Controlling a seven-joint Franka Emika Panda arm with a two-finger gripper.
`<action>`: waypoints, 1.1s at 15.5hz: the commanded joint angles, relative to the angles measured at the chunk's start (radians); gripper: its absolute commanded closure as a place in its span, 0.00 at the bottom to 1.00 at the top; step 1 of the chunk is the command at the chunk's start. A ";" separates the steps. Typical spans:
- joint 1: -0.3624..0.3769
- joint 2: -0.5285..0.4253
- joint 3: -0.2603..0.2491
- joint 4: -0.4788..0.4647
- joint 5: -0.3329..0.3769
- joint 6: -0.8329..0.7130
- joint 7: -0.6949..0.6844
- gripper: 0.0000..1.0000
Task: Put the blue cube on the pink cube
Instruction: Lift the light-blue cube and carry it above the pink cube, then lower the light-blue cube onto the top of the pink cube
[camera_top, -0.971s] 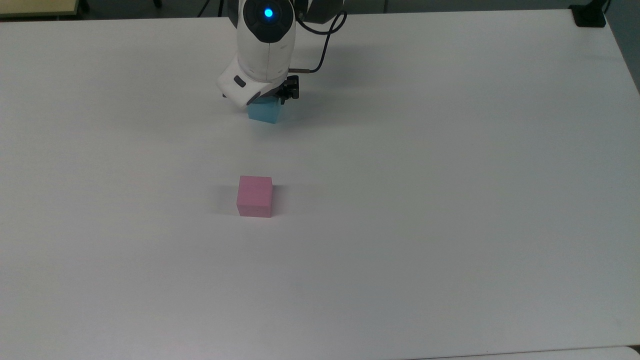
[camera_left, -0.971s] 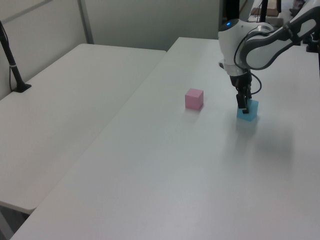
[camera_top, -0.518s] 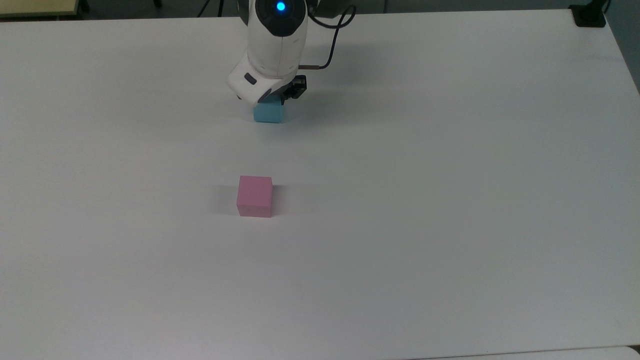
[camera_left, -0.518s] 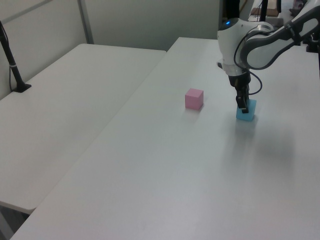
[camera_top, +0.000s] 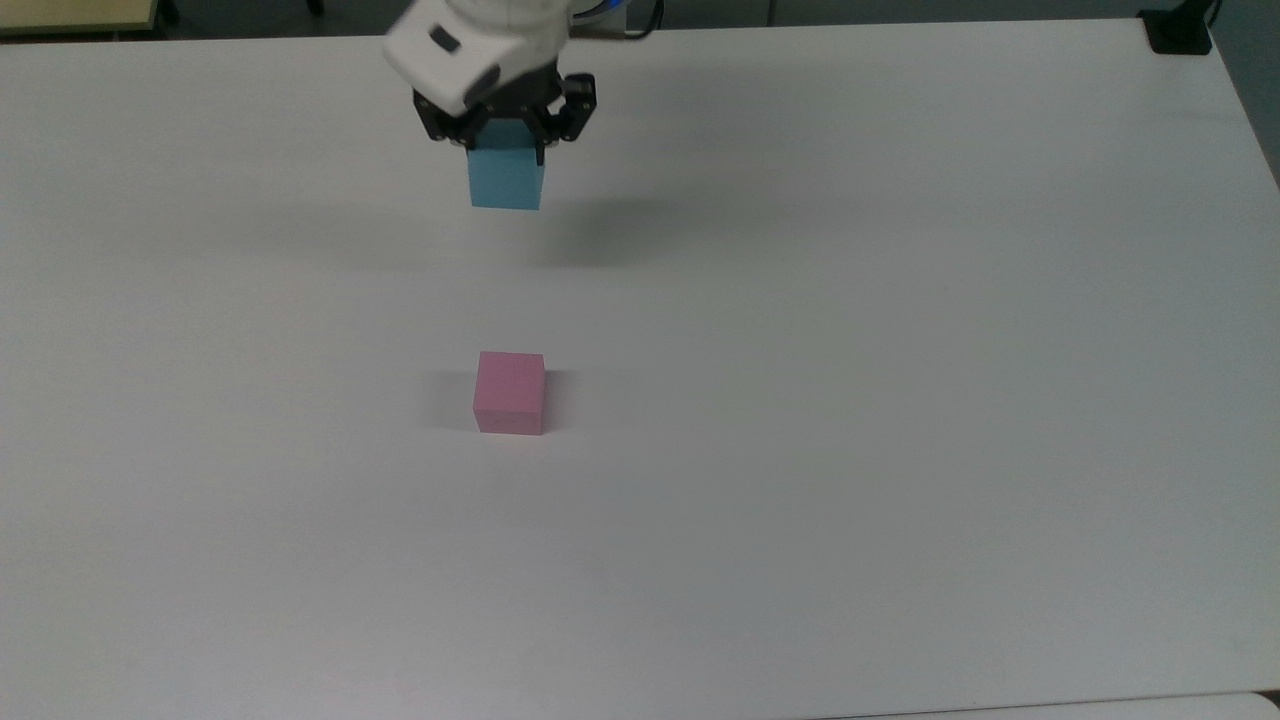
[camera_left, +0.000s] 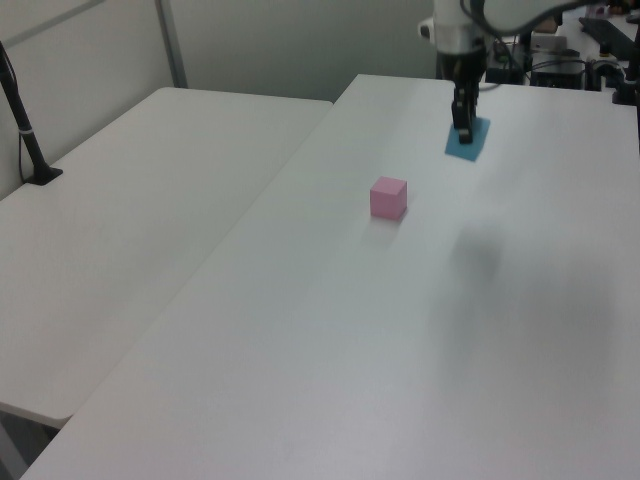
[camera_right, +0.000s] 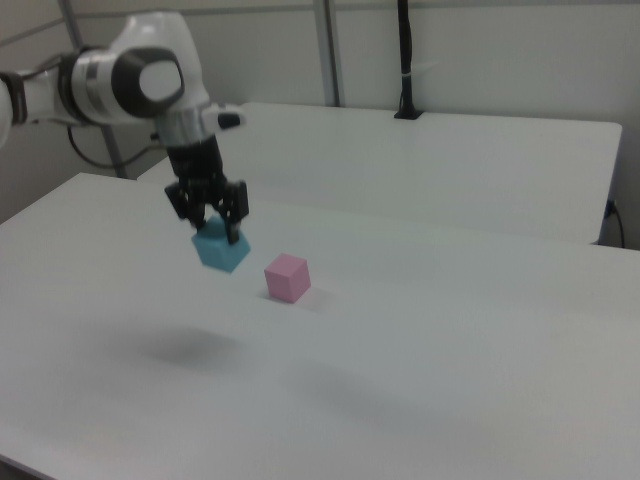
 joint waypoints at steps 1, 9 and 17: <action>-0.004 0.158 -0.007 0.217 0.023 -0.049 -0.022 0.95; -0.008 0.488 -0.010 0.535 0.039 -0.123 -0.019 0.93; -0.008 0.541 -0.010 0.578 0.040 -0.051 0.013 0.90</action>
